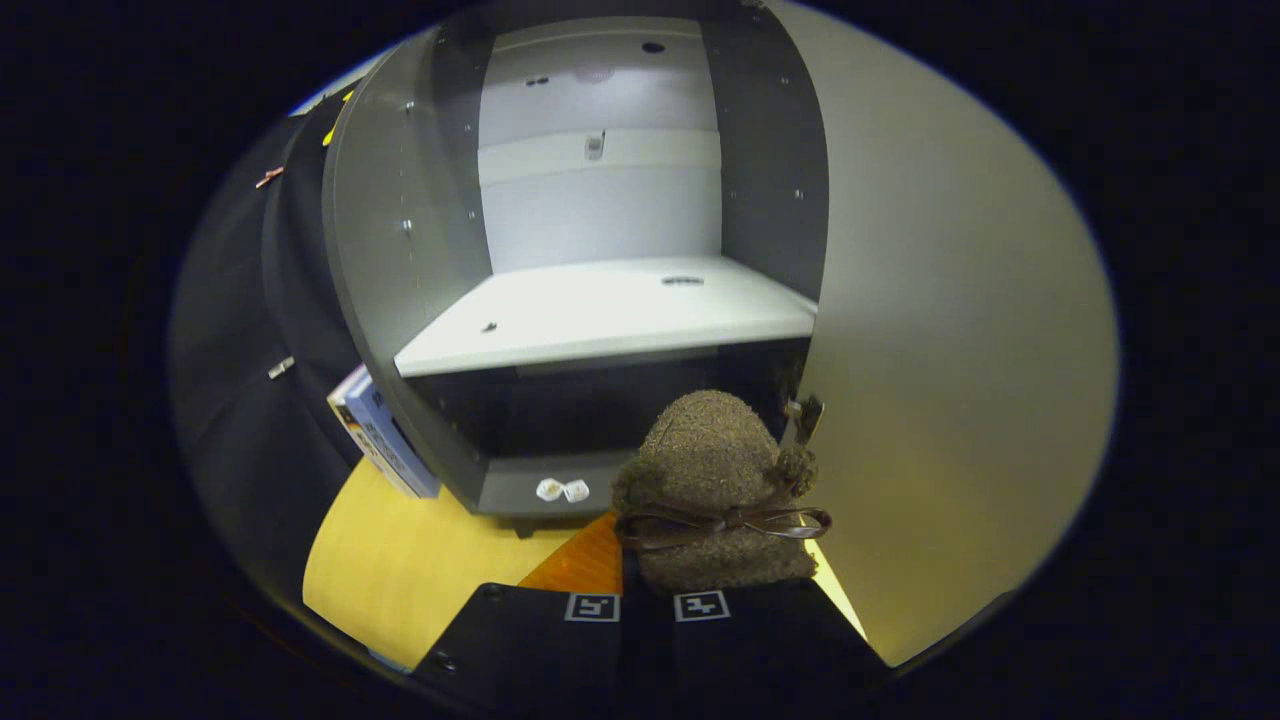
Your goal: Open the shoe cabinet door, grab the shoes and put them into the shoe cabinet, then close the shoe cabinet door.
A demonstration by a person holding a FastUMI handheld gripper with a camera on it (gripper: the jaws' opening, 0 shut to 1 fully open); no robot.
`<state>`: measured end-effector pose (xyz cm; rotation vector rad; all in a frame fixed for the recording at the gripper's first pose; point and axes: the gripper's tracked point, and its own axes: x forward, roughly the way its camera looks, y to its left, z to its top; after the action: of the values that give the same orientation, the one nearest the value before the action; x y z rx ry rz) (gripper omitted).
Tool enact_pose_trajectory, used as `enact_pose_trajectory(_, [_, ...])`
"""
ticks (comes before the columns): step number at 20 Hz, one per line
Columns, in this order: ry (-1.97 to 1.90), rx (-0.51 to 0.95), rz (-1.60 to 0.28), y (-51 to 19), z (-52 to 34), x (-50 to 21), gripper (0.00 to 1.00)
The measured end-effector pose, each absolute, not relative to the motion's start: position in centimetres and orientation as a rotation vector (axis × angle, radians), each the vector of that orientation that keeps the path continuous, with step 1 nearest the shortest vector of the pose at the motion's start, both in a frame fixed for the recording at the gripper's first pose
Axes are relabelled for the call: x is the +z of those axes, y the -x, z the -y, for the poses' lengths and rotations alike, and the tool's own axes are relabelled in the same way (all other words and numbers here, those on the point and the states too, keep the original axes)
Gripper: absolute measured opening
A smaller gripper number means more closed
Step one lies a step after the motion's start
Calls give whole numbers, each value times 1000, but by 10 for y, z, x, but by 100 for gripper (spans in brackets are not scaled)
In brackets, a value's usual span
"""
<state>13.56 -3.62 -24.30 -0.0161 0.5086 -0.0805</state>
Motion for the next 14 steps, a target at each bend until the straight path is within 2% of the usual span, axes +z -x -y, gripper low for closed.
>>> enact_pose_trajectory(14, [77, -40, -347, -224, 3, -114, 5])
